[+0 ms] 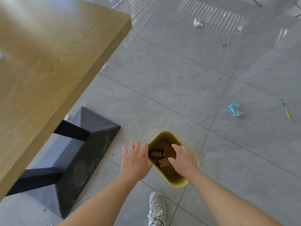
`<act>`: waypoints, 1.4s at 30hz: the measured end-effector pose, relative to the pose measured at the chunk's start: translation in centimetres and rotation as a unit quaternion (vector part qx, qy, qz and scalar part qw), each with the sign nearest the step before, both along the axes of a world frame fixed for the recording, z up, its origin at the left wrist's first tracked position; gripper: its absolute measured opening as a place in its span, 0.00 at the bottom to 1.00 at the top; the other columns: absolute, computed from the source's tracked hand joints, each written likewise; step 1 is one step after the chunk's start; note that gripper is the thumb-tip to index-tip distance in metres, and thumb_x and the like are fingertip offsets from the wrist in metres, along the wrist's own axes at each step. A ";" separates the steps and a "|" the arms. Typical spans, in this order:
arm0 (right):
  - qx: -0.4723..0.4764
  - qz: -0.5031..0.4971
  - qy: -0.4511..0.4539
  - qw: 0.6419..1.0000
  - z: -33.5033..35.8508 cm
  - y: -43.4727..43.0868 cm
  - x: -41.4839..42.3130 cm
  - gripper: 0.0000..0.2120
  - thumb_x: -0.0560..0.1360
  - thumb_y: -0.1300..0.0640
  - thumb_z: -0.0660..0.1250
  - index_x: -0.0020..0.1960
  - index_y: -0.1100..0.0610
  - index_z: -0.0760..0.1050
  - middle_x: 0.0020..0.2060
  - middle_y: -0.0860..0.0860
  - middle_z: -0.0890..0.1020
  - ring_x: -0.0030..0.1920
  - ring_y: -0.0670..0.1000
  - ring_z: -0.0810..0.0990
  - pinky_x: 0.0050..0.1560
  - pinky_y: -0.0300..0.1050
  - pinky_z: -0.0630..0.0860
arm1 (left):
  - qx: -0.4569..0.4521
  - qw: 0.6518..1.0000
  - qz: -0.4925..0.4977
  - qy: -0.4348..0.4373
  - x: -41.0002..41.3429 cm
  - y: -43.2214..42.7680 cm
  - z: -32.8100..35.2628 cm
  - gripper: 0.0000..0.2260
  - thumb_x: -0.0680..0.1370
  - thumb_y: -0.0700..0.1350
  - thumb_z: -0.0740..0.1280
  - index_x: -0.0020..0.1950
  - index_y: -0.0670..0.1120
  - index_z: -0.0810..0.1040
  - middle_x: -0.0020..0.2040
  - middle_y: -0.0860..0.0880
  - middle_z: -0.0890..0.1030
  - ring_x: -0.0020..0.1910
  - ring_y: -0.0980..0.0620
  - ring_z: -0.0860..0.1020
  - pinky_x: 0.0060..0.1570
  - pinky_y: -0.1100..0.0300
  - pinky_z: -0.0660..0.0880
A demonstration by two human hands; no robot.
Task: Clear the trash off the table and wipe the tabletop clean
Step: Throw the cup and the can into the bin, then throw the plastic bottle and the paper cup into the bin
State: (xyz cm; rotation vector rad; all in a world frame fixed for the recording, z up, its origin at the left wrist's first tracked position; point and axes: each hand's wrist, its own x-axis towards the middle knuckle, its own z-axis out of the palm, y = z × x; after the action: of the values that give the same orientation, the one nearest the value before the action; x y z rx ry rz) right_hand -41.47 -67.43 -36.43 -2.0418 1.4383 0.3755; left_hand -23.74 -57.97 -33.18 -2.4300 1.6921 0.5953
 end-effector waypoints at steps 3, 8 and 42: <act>-0.001 0.017 -0.003 1.000 3.3 0.5 1.0 0.30 0.78 0.43 0.62 0.77 0.48 0.57 0.68 0.51 0.70 0.64 0.55 0.73 0.61 0.51 0.75 | -0.001 1.000 0.000 -0.012 1.1 0.9 3.4 0.28 0.78 0.59 0.57 0.76 0.53 0.55 0.75 0.44 0.62 0.76 0.39 0.56 0.72 0.35 0.51; -0.024 0.041 -0.004 0.999 9.0 1.3 2.6 0.31 0.78 0.43 0.62 0.77 0.46 0.56 0.70 0.50 0.68 0.66 0.55 0.71 0.61 0.51 0.75 | -0.011 1.000 0.015 -0.010 2.6 2.6 9.3 0.29 0.78 0.58 0.57 0.77 0.53 0.52 0.77 0.44 0.58 0.77 0.39 0.52 0.74 0.34 0.48; -0.196 0.507 -0.196 0.816 37.0 20.0 28.3 0.30 0.78 0.44 0.64 0.76 0.49 0.59 0.70 0.51 0.69 0.68 0.55 0.69 0.65 0.49 0.71 | -0.084 0.901 0.392 -0.165 15.0 35.8 33.4 0.34 0.75 0.61 0.58 0.78 0.53 0.52 0.78 0.43 0.58 0.78 0.40 0.52 0.73 0.35 0.55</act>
State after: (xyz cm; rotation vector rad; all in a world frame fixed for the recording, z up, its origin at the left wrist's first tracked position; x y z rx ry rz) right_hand -13.14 -47.43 0.58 -2.8770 0.0608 0.0352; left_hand -8.69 -22.13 0.18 -3.0744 0.6137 0.0671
